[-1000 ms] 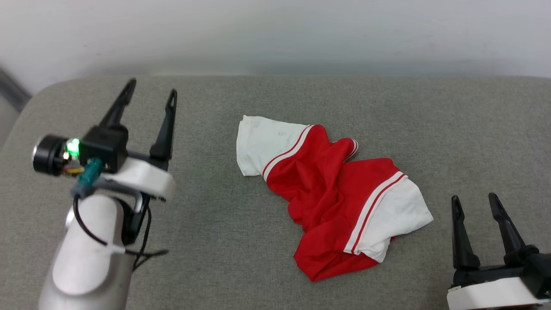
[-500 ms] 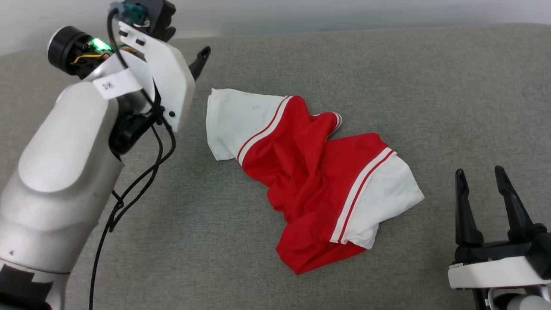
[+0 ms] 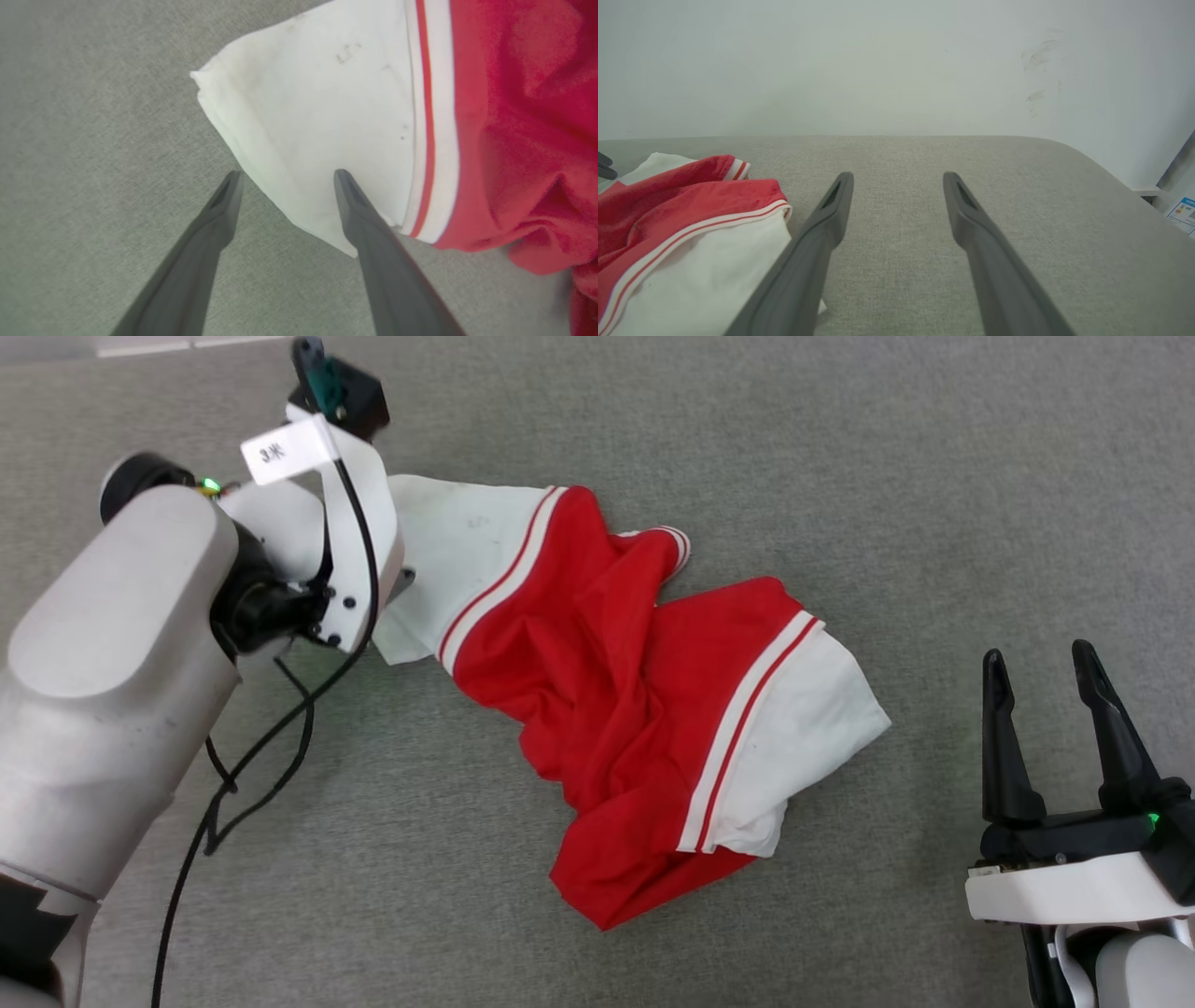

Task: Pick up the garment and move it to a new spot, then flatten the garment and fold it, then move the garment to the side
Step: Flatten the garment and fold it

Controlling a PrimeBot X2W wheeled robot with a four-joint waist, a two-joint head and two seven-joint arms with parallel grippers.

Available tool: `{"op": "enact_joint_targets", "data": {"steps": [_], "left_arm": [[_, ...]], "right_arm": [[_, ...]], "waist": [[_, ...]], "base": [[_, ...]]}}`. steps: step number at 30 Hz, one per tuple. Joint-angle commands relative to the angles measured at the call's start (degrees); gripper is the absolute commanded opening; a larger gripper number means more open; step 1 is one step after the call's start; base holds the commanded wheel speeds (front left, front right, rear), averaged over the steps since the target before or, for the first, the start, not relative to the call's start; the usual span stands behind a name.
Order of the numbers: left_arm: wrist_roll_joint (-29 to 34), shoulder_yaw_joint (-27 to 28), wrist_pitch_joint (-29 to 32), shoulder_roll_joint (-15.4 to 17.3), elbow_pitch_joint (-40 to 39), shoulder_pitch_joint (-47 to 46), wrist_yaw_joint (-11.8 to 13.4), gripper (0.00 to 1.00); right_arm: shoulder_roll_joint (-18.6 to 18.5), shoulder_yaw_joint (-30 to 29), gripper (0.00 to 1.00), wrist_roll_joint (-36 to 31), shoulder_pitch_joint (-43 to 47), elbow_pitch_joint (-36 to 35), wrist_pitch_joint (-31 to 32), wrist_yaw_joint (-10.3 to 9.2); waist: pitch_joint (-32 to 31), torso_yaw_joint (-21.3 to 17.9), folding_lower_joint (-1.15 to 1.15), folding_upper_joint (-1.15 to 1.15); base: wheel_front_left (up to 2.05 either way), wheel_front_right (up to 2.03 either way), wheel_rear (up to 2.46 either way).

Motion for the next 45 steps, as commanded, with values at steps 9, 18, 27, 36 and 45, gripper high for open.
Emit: {"op": "enact_joint_targets", "data": {"steps": [9, 18, 27, 36, 45], "left_arm": [[-4.87, -8.43, 2.77, 0.87, 4.69, 2.11, 0.05, 1.00], [-7.34, -13.73, -0.83, 2.30, 4.61, -1.49, 0.06, 0.00], [-7.79, -17.61, -10.81, 6.55, -2.20, -4.08, 0.06, 0.00], [-8.03, -21.34, -15.30, 14.40, -13.03, 2.76, 0.41, 0.00], [-11.55, -24.13, -18.14, 18.74, -20.25, 17.05, 4.19, 0.00]], "right_arm": [[0.13, 0.28, 1.00, 0.28, -1.57, 0.02, -0.14, -0.03], [0.12, 0.17, 1.00, -0.35, -1.52, 0.43, -0.14, -0.04], [0.13, -0.52, 1.00, -0.40, 1.07, 0.90, -0.14, -0.04], [0.12, -1.17, 1.00, -0.58, 3.66, 1.54, -0.14, -0.04], [0.11, -1.77, 1.00, -1.07, 4.95, 2.45, -0.14, -0.04]], "waist": [[2.31, -2.16, -0.01, 0.00], [1.30, -0.63, -0.01, 0.00], [-2.99, 2.64, -0.01, 0.00], [-7.52, 6.99, -0.01, 0.00], [-9.84, 8.22, -0.01, 0.00]], "base": [[0.00, 0.00, 0.00], [0.00, 0.00, 0.00], [0.00, 0.00, 0.00], [0.00, 0.00, 0.00], [0.00, 0.00, 0.00]]}}
